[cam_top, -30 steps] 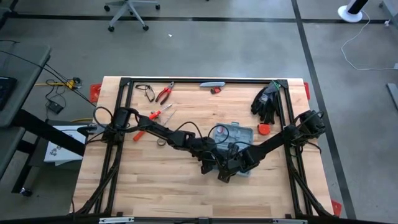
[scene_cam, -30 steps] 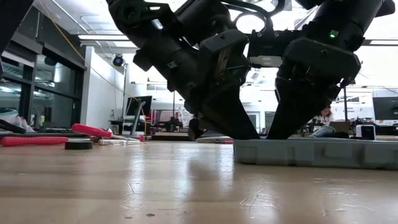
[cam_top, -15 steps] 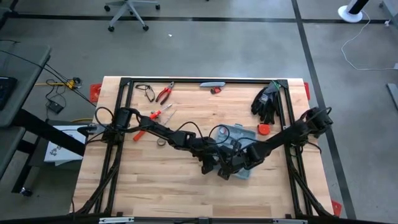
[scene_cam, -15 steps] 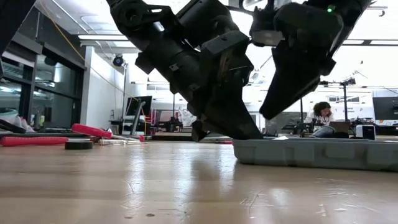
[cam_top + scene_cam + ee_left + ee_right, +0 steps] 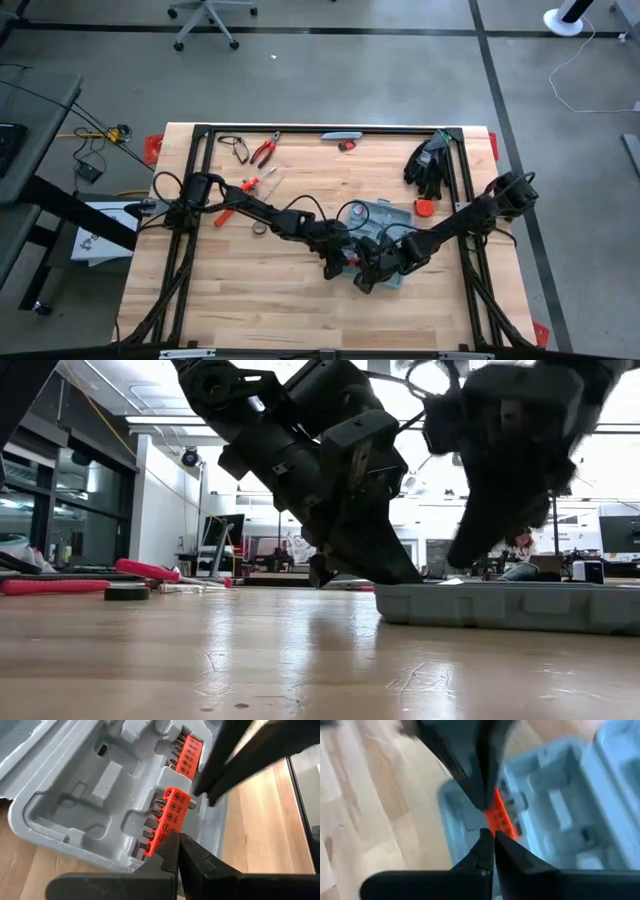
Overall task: Prefit tool cases
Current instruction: Put the orange multi-bit set into the gray tool case
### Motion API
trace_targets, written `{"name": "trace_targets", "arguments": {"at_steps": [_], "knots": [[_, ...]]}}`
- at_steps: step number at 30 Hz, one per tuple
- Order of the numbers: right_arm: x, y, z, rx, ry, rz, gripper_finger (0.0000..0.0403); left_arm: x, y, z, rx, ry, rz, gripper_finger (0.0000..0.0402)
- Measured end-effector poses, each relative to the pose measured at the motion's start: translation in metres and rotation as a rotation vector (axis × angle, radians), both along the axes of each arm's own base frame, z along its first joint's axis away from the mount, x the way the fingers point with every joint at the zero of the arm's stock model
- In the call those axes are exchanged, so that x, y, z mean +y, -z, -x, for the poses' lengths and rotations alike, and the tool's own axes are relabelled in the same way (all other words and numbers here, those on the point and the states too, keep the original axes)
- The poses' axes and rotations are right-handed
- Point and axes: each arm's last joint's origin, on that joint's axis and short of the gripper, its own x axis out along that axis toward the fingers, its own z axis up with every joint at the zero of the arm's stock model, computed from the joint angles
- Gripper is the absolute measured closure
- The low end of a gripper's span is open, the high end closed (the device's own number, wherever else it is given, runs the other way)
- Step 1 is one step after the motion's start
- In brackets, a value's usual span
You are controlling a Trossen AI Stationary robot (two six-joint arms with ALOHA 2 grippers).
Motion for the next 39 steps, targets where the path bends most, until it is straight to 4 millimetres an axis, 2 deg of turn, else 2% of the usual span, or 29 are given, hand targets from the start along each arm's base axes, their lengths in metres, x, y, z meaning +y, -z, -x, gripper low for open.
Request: {"name": "trace_targets", "arguments": {"at_steps": [4, 6, 10, 14, 19, 39], "knots": [[-0.002, 0.011, 0.007, -0.039, 0.049, -0.109, 0.0401, 0.000, 0.000, 0.000, 0.001, 0.003, -0.001, 0.0401], [-0.002, 0.007, 0.012, -0.073, 0.062, -0.127, 0.0402, 0.000, 0.000, 0.000, 0.001, 0.009, 0.001, 0.0401], [-0.007, -0.019, 0.020, -0.157, 0.080, -0.119, 0.0402, 0.000, 0.000, 0.000, 0.000, 0.015, -0.001, 0.0401], [-0.016, -0.018, 0.030, -0.069, 0.079, -0.059, 0.0403, 0.000, 0.000, 0.000, -0.001, 0.016, -0.001, 0.0401], [-0.013, -0.010, 0.025, -0.046, 0.014, -0.090, 0.0403, 0.001, 0.000, 0.000, -0.001, 0.014, 0.000, 0.0401], [-0.018, 0.016, 0.006, -0.032, -0.009, -0.108, 0.0403, 0.003, 0.000, 0.000, 0.000, 0.008, 0.004, 0.0401]]}}
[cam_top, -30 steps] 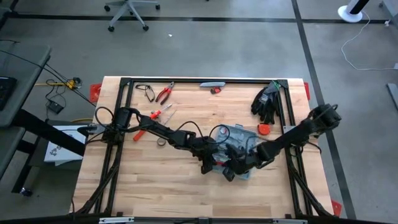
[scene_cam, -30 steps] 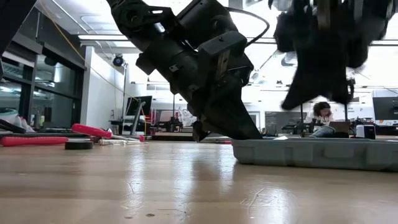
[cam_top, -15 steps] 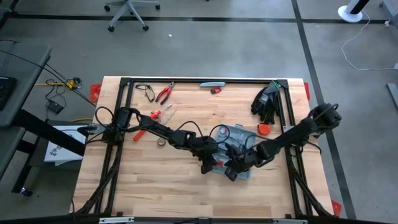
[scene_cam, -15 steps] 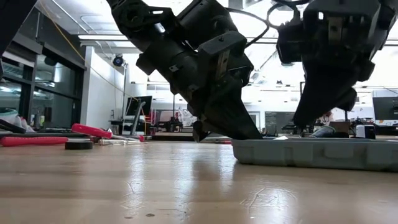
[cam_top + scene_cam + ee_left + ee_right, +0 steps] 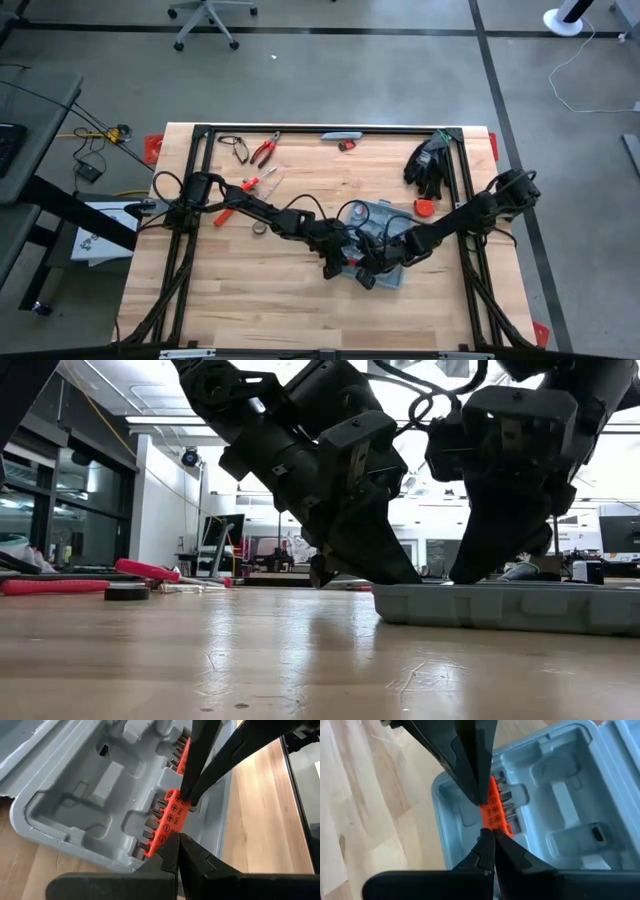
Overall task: Prefit tool cases
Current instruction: Put the orange multi-bit set into the gray tool case
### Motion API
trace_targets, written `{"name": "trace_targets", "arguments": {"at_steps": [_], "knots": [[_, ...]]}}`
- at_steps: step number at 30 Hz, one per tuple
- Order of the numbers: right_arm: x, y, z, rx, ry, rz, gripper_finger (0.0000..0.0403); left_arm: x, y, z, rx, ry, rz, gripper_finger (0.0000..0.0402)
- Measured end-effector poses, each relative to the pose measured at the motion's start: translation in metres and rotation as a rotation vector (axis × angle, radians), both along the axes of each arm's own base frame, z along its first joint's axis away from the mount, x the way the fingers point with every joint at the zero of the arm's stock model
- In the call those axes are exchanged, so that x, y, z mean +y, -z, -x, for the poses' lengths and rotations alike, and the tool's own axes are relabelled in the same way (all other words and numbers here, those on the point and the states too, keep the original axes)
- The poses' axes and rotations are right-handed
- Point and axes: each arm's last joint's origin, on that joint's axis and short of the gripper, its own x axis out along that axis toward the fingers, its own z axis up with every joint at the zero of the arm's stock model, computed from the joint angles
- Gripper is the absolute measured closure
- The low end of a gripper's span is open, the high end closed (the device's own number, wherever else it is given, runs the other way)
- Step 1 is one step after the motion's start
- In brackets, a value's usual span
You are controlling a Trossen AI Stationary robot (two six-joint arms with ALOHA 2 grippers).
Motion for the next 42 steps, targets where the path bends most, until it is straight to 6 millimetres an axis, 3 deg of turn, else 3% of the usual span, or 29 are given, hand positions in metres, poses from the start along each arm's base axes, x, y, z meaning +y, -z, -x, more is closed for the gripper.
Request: {"name": "trace_targets", "arguments": {"at_steps": [33, 42], "knots": [[-0.013, 0.018, -0.003, 0.097, 0.048, 0.034, 0.0403, 0.004, -0.001, -0.001, -0.022, -0.010, -0.028, 0.0401], [-0.013, 0.019, -0.003, 0.094, 0.046, 0.038, 0.0403, 0.007, -0.018, -0.004, -0.120, 0.001, -0.040, 0.0401]]}}
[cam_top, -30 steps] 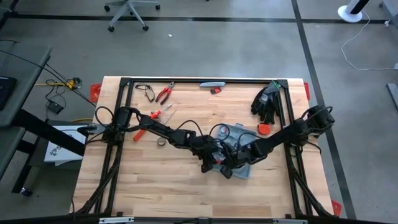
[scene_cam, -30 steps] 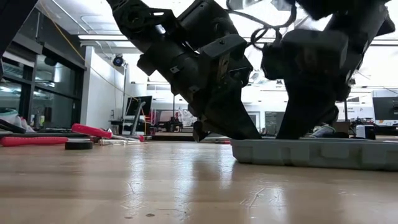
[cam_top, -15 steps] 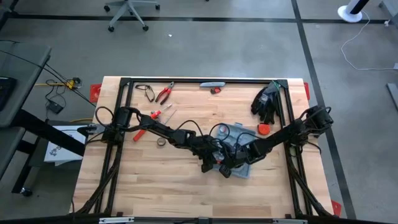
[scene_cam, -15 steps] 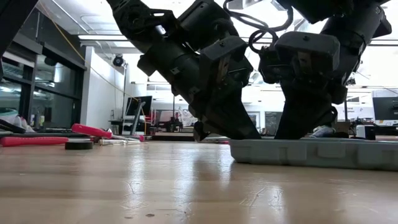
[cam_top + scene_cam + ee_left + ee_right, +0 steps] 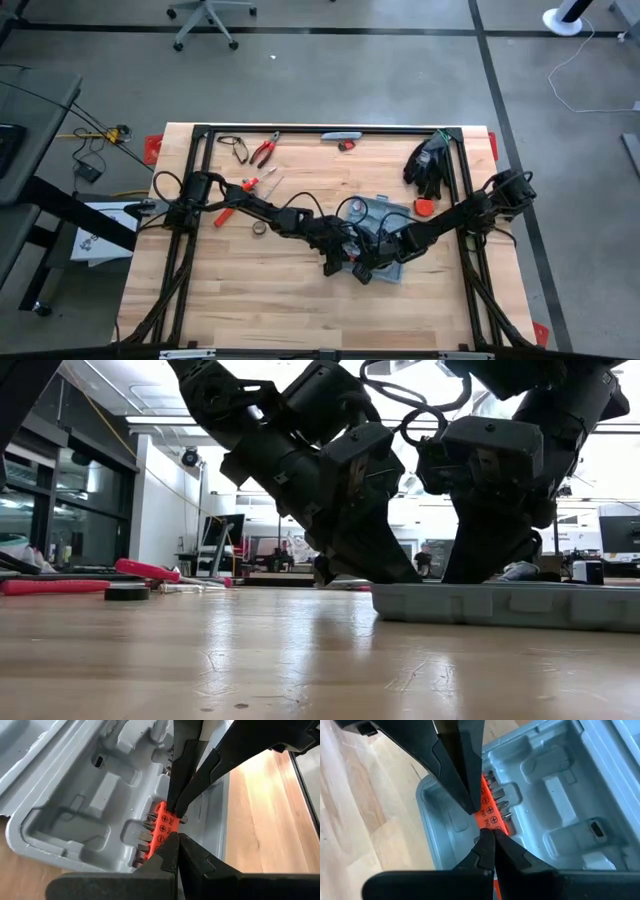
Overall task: Prefit tool cases
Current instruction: Put the orange multi-bit set into the gray tool case
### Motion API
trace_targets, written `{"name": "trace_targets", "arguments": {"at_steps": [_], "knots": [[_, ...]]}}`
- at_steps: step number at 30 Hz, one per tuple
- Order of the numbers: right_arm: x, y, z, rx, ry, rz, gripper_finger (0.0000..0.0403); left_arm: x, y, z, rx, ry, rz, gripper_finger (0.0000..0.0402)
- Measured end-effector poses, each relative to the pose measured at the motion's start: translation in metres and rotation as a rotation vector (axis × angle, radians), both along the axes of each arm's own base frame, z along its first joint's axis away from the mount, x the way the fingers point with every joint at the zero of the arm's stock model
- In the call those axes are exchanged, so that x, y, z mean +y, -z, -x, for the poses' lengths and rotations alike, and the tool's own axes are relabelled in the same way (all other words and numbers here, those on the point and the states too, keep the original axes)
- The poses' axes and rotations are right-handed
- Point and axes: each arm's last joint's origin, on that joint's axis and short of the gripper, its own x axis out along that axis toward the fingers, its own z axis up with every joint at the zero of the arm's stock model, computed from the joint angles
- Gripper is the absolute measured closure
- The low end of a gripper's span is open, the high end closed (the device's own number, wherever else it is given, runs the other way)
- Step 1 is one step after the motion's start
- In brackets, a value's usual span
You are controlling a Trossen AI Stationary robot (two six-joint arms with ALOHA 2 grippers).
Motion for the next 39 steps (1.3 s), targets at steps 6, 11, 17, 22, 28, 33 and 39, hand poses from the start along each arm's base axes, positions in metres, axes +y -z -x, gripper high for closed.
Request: {"name": "trace_targets", "arguments": {"at_steps": [6, 11, 17, 22, 28, 33, 39], "knots": [[-0.002, -0.011, 0.001, -0.052, 0.034, 0.010, 0.0403, 0.005, -0.009, 0.002, -0.002, -0.018, -0.011, 0.0401], [-0.004, -0.023, 0.004, -0.086, 0.049, 0.022, 0.0403, 0.006, -0.011, 0.002, 0.001, -0.018, 0.002, 0.0401], [0.002, -0.026, 0.007, -0.097, 0.038, 0.028, 0.0403, 0.005, -0.012, 0.002, 0.001, -0.008, 0.003, 0.0401], [0.004, -0.027, 0.008, -0.105, 0.064, 0.036, 0.0403, 0.007, -0.014, 0.002, 0.000, -0.010, 0.005, 0.0401], [0.003, -0.027, 0.007, -0.108, 0.067, 0.040, 0.0403, 0.017, -0.045, 0.004, -0.097, -0.002, -0.039, 0.0401], [-0.004, -0.027, 0.004, -0.105, 0.052, 0.055, 0.0403, 0.031, -0.055, 0.004, -0.137, 0.004, -0.117, 0.0401], [-0.010, -0.014, -0.004, -0.075, 0.016, 0.024, 0.0403, 0.035, -0.034, 0.006, -0.023, 0.023, -0.092, 0.0401]]}}
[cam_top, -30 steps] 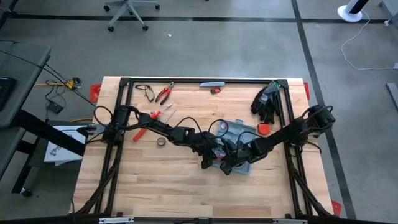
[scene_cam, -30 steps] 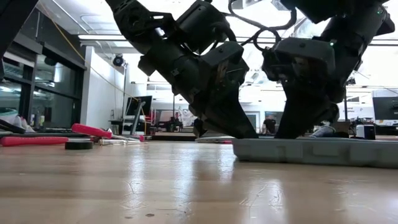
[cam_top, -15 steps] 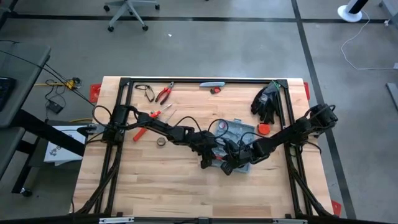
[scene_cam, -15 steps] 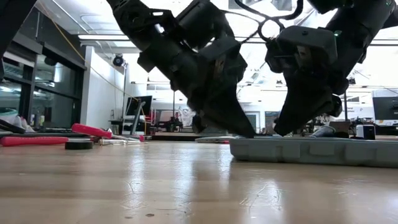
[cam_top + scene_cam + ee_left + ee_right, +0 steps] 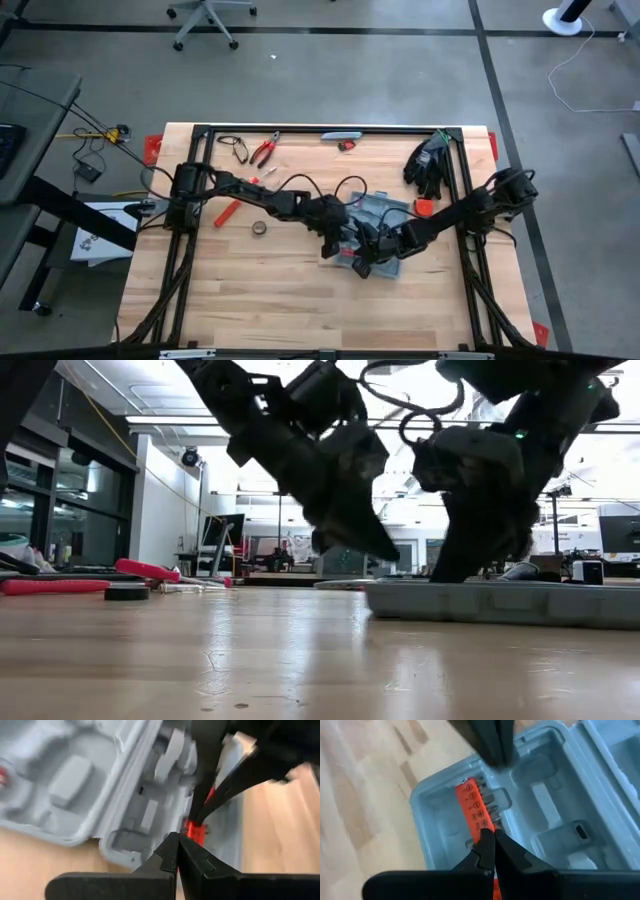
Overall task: Prefit tool cases
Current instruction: Put the orange multi-bit set into the gray tool case
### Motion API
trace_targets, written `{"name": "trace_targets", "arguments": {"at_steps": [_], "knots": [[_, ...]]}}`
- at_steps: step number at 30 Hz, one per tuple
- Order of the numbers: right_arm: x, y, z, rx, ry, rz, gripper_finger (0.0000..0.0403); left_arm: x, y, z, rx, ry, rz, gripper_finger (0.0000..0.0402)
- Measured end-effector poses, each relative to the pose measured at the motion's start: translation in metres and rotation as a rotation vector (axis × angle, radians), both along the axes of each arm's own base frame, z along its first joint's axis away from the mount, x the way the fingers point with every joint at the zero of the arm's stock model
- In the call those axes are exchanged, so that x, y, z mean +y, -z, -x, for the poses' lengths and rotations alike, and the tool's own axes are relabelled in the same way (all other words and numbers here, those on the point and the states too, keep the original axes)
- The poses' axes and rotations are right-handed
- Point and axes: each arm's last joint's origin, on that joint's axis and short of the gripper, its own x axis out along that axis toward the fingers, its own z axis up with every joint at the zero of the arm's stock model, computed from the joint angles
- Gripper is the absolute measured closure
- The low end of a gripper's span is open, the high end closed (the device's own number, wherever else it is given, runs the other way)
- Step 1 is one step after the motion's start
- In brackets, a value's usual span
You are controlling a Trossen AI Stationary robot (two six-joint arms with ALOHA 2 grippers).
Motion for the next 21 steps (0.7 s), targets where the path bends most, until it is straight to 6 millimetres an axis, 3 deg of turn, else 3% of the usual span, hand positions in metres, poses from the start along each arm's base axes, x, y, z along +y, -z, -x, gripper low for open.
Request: {"name": "trace_targets", "arguments": {"at_steps": [12, 21], "knots": [[0.000, 0.005, -0.004, -0.010, 0.011, -0.018, 0.0403, -0.011, 0.005, 0.003, 0.037, 0.028, -0.011, 0.0401], [0.000, 0.005, -0.005, -0.023, 0.014, -0.026, 0.0403, -0.027, 0.011, 0.001, 0.009, 0.144, -0.022, 0.0401]]}}
